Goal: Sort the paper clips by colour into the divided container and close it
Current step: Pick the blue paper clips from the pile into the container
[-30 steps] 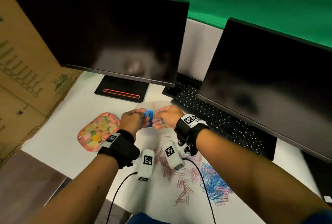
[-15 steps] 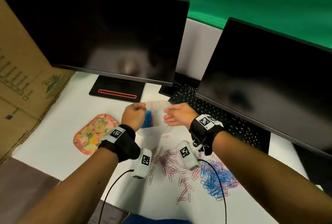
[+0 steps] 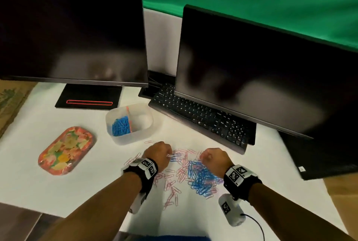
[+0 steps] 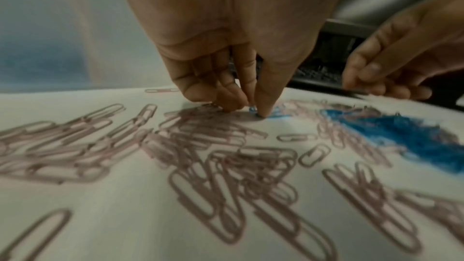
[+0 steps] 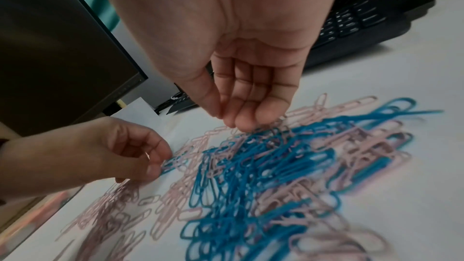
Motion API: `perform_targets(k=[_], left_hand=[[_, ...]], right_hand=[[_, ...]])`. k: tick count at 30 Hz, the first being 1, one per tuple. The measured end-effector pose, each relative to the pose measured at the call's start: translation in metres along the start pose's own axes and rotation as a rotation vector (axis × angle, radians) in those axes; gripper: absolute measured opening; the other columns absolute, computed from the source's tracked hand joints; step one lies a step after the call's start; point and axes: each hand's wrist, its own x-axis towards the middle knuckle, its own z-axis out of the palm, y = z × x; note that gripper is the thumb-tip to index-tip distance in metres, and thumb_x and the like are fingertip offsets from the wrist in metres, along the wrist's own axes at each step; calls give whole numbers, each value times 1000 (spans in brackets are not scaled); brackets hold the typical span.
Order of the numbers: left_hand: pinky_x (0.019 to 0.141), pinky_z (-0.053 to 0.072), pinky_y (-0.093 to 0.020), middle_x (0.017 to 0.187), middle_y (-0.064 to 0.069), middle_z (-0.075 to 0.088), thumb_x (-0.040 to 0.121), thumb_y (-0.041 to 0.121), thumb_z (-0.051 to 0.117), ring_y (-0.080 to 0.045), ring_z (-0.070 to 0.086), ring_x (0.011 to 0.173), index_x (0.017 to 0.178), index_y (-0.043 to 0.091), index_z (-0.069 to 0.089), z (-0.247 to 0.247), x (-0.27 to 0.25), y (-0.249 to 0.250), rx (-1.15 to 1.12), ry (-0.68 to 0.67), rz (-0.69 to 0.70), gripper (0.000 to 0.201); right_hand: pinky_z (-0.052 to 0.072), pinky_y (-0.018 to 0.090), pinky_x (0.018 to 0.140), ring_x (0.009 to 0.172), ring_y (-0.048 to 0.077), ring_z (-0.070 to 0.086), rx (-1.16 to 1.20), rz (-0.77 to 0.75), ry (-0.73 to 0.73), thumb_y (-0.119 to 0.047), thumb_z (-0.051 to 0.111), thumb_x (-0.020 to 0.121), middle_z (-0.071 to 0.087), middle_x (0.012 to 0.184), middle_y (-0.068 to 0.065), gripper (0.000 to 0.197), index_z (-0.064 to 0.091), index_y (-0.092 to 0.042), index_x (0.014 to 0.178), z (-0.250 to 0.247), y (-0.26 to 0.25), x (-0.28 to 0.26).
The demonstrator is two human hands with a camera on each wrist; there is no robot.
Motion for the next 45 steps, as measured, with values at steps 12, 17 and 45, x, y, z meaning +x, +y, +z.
perform_targets(k=[12, 17, 45], left_hand=[[75, 53, -27, 86, 0, 71, 84, 15, 57, -20, 65, 80, 76, 26, 68, 7, -12, -1, -143, 108, -69, 17], [73, 51, -25, 84, 3, 71, 82, 16, 59, -18, 64, 79, 70, 28, 64, -1, -16, -8, -236, 202, -182, 18], [81, 45, -23, 106, -3, 64, 83, 6, 57, -19, 60, 92, 98, 22, 71, 13, -31, -4, -278, 257, -272, 26]], right_hand=[[38, 1, 57, 73, 4, 59, 176, -96, -4, -10, 57, 86, 64, 75, -11, 17, 71, -19, 84, 9, 25, 2], [44, 13, 65, 78, 13, 64, 159, -142, -31, -12, 55, 85, 72, 88, 2, 18, 72, -17, 89, 15, 4, 9], [41, 29, 77, 104, 24, 53, -510, -516, -85, -17, 54, 87, 50, 108, 1, 12, 62, -22, 95, 56, -56, 48]])
